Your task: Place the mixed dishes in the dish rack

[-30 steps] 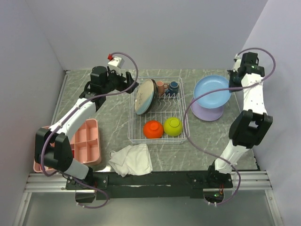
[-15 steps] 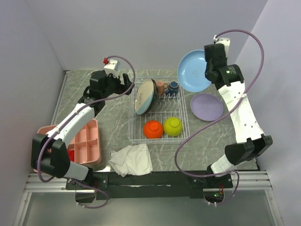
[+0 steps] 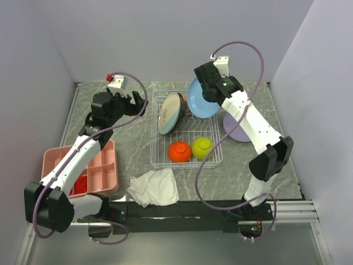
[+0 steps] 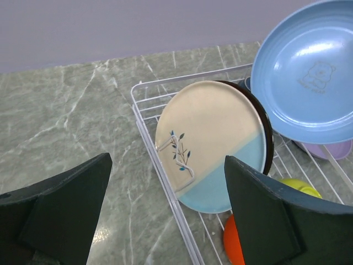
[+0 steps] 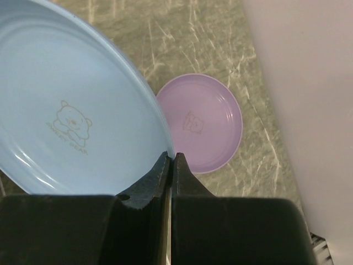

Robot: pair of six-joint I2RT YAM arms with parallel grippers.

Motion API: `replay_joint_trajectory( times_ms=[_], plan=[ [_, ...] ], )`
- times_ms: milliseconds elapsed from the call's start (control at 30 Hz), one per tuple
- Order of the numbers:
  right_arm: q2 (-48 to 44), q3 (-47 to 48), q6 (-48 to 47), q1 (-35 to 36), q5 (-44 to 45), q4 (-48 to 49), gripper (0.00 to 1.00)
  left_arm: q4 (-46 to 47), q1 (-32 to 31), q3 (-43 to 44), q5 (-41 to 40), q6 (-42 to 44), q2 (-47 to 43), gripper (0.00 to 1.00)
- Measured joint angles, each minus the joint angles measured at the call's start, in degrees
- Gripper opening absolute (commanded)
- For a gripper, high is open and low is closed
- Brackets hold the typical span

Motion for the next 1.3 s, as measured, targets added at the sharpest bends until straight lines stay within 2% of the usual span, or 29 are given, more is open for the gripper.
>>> replay_joint_trajectory(
  times_ms=[367, 700, 1067, 1200, 1300],
  plan=[
    [6.6, 1.6, 6.1, 1.0, 4.1, -3.2, 0.00, 0.1, 3.1, -5.6, 0.0, -1.7, -5.3, 0.90],
    [11.6, 3.0, 7.2, 6.5, 6.6, -3.5, 0.00, 0.3, 5.5, -10.1, 0.1, -3.3, -10.1, 0.90],
    [13.1, 1.5, 9.3, 7.8, 11.8, -2.7, 0.00, 0.3, 7.0, -12.3, 0.7, -5.0, -14.6, 0.90],
    [12.8, 1.2, 10.1, 8.6, 13.6, -2.6, 0.00, 1.4, 7.0, -13.0, 4.1, -6.2, -15.9, 0.91],
    [12.1, 1.0, 9.0, 8.9, 14.4, -2.2, 0.00, 5.7, 7.0, -13.0, 11.5, -8.2, -14.6, 0.92]
  ],
)
